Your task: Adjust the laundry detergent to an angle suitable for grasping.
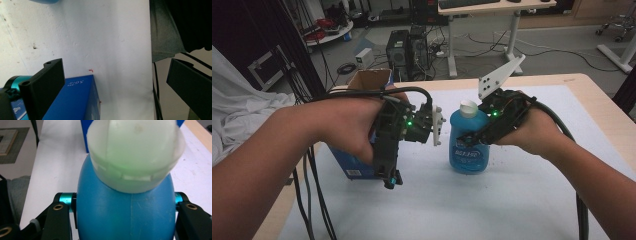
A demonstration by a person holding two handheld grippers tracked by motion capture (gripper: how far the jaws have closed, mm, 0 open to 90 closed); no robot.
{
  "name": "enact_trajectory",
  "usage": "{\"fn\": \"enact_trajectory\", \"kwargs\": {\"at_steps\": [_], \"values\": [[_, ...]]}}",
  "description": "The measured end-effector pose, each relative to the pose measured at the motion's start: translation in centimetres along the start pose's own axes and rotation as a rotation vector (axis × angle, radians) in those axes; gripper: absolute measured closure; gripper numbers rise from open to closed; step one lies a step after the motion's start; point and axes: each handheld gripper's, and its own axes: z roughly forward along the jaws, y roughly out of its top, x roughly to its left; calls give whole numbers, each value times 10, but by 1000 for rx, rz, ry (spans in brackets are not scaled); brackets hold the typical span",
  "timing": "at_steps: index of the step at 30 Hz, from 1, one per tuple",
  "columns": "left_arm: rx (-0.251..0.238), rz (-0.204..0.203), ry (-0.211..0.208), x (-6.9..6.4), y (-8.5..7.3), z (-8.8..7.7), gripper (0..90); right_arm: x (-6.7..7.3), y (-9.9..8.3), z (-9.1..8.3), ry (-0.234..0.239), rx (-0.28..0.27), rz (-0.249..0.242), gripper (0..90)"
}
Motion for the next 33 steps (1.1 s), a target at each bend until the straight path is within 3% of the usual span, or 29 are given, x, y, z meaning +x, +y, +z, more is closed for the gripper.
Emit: {"fn": "enact_trajectory", "kwargs": {"at_steps": [5,13,16,33], "values": [[-1,-2,-1,1,-1,1,17,1,0,3,33,14,-19,410],[-2,-2,-2,1,0,1,17,2,-3,5,49,7,-28,410],[-3,-4,-2,1,0,1,17,3,-5,8,52,28,-39,410],[3,3,0,2,3,0,17,-1,-13,8,74,-4,-31,407]]}}
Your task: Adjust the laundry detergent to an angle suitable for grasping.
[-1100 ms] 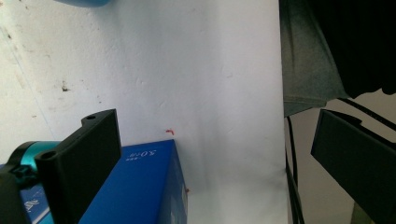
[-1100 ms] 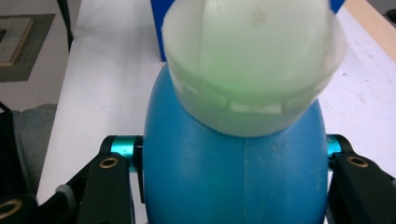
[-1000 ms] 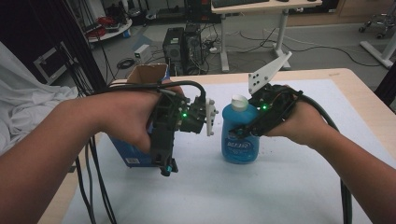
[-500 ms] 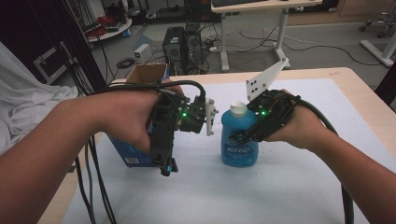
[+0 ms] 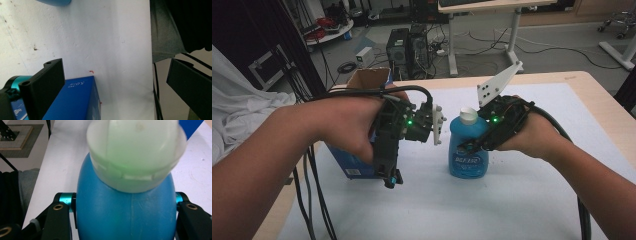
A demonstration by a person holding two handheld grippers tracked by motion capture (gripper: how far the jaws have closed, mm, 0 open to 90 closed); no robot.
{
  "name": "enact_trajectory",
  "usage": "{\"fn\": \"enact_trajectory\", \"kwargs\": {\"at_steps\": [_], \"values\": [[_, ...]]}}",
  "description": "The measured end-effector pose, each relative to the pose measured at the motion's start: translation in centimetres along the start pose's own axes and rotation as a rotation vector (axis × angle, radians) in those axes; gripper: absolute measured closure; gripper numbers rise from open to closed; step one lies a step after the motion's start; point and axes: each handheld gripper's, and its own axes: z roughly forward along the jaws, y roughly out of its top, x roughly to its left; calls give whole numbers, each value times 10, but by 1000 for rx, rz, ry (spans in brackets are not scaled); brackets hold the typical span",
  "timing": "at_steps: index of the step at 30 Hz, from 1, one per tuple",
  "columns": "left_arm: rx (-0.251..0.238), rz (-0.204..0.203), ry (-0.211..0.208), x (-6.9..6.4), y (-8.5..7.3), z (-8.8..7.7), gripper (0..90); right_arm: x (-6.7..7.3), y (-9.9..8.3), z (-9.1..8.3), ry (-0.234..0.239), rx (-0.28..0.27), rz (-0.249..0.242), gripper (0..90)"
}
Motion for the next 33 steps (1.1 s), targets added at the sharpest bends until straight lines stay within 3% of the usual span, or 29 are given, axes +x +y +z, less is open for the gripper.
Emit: {"fn": "enact_trajectory", "kwargs": {"at_steps": [22,33], "values": [[-1,-4,6,1,-1,0,17,0,-1,0,-2,15,22,359],[4,-3,3,2,-1,-1,17,-1,-1,-2,-4,-8,38,320]]}}
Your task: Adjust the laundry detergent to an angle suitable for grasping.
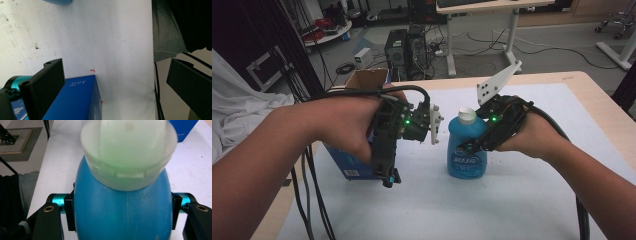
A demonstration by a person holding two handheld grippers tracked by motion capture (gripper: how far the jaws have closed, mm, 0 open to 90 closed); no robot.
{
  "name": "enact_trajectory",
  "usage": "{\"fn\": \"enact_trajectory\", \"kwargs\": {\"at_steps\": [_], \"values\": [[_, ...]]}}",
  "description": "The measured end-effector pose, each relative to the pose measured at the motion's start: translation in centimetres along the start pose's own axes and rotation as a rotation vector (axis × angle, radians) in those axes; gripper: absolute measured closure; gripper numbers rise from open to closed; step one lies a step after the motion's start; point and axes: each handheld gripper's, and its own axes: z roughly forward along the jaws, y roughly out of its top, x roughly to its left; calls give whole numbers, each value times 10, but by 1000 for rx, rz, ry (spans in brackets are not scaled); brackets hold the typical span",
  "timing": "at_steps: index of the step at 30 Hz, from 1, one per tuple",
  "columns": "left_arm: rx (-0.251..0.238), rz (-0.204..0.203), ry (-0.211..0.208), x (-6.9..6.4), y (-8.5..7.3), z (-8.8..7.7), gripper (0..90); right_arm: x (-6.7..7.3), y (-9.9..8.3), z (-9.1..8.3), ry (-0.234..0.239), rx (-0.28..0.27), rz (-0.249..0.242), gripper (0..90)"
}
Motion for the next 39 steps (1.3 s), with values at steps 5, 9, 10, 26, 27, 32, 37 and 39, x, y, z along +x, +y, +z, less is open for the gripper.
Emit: {"fn": "enact_trajectory", "kwargs": {"at_steps": [5,9,10,26,27,32,37,39], "values": [[-2,-1,0,0,0,0,17,-1,0,-3,-15,-17,20,287],[0,3,0,0,1,0,17,-1,0,-5,-15,-19,27,256],[2,3,0,0,1,0,17,-1,0,-5,-15,-19,27,256],[3,-4,2,-1,1,0,17,0,1,-11,-27,-50,46,228],[6,-3,3,-1,1,0,17,0,1,-12,-25,-56,46,228],[4,-6,3,-1,1,0,17,0,0,-13,-4,-54,55,225],[6,-5,1,0,2,0,17,2,1,-14,3,-65,54,217],[7,-5,1,0,2,0,17,2,2,-15,-11,-69,52,195]]}}
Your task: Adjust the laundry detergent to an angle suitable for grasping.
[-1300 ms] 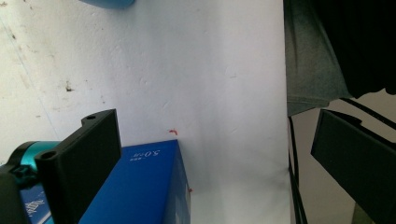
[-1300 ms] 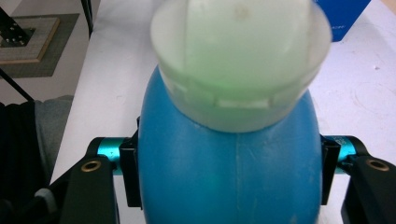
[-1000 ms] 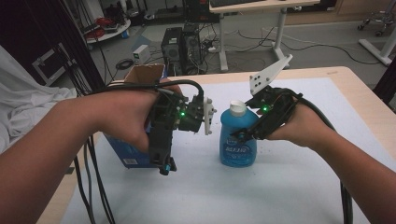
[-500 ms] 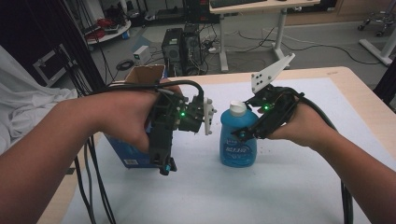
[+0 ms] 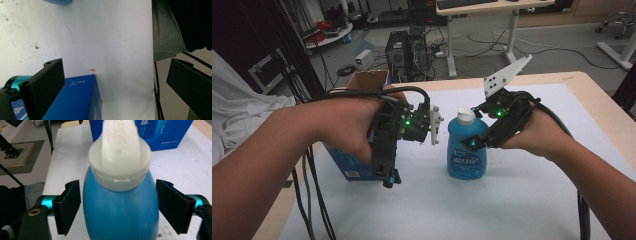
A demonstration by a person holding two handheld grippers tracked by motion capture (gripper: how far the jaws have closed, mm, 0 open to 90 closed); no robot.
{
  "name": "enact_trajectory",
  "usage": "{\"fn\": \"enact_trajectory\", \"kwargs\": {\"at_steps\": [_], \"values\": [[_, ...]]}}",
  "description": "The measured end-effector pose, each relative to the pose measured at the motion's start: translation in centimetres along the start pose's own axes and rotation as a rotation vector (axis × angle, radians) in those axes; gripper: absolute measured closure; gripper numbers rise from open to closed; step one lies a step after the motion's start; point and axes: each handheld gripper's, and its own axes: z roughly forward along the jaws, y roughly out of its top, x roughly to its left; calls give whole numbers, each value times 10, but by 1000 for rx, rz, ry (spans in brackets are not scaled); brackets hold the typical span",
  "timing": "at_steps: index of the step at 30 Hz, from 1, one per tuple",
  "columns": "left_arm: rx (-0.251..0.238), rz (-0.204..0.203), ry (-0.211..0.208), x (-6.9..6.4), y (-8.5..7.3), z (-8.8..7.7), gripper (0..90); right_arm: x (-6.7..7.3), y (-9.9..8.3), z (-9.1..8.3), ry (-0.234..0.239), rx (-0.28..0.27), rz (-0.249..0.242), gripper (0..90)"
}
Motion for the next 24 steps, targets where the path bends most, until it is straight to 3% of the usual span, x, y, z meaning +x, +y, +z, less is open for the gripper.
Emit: {"fn": "enact_trajectory", "kwargs": {"at_steps": [4,24], "values": [[1,6,-1,0,1,0,17,-1,-1,-4,-33,-5,10,169],[8,1,-3,-2,4,-2,17,0,-4,-24,-95,-36,37,110]]}}
